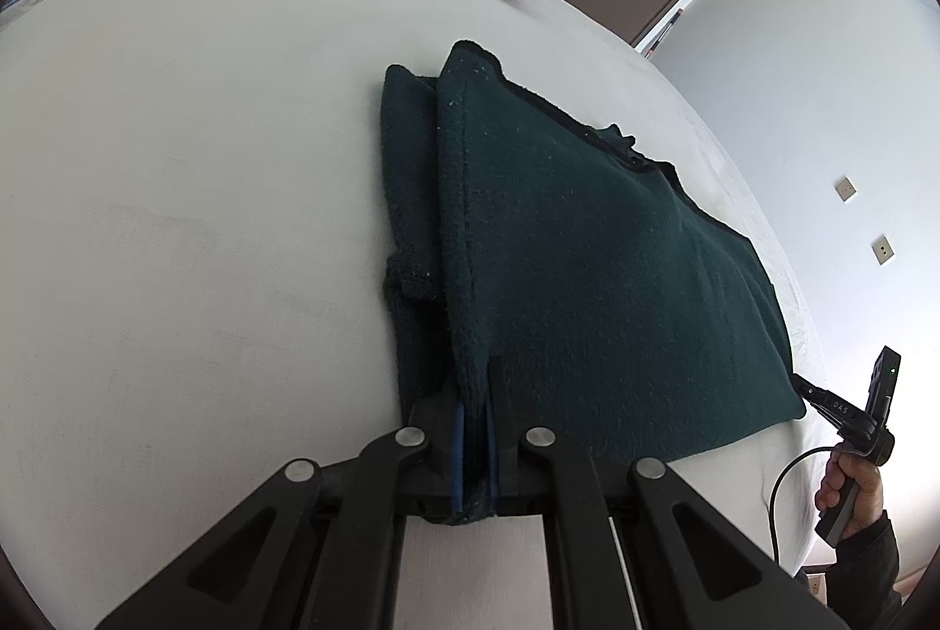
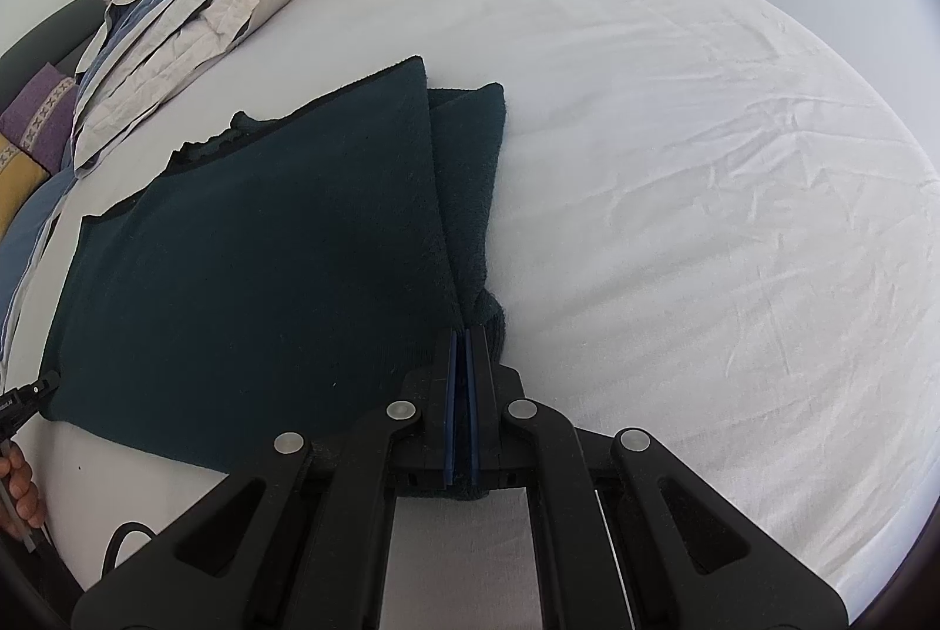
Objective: Fold small clothes
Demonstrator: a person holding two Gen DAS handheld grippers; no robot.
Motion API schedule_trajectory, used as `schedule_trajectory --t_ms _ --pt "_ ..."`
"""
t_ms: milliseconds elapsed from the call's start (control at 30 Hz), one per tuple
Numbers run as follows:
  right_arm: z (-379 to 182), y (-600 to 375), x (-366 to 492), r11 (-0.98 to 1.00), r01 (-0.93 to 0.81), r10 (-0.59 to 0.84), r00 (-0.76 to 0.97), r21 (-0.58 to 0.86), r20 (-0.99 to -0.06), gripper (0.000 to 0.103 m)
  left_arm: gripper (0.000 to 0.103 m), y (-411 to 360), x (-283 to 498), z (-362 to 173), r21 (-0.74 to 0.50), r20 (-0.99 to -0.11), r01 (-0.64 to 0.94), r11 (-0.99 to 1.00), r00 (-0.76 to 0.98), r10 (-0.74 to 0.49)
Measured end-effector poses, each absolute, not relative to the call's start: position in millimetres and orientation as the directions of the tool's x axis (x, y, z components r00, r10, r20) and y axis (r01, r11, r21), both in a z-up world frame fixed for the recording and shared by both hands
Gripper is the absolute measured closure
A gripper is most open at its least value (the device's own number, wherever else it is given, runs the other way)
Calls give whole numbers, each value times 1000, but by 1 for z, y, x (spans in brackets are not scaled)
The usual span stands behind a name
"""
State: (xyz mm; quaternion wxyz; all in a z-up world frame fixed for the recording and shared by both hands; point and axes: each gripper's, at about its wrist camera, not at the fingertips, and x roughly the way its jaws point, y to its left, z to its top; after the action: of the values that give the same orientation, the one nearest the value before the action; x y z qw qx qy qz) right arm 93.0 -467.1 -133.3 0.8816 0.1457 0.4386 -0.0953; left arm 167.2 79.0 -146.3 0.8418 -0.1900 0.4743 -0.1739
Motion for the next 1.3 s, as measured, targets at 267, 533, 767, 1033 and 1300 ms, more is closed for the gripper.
schedule_trajectory --t_ms 267,533,767,1033,1300 --pt "-141 -473 94 930 300 -6 593 214 -805 101 94 84 176 -153 -537 -721 81 840 473 -507" --pt "-102 -483 54 871 380 -47 697 312 -716 60 76 85 154 -106 -399 -722 47 916 600 -345" --pt "-109 -380 109 782 39 428 691 622 -582 60 73 -24 166 -102 -295 -732 285 912 546 -407" --pt "-179 -394 117 618 152 479 706 772 -523 76 83 -14 172 -144 -320 -757 269 909 504 -416" --pt "-180 -522 34 455 395 128 858 798 -498 98 94 19 169 -144 -426 -727 206 881 502 -469"
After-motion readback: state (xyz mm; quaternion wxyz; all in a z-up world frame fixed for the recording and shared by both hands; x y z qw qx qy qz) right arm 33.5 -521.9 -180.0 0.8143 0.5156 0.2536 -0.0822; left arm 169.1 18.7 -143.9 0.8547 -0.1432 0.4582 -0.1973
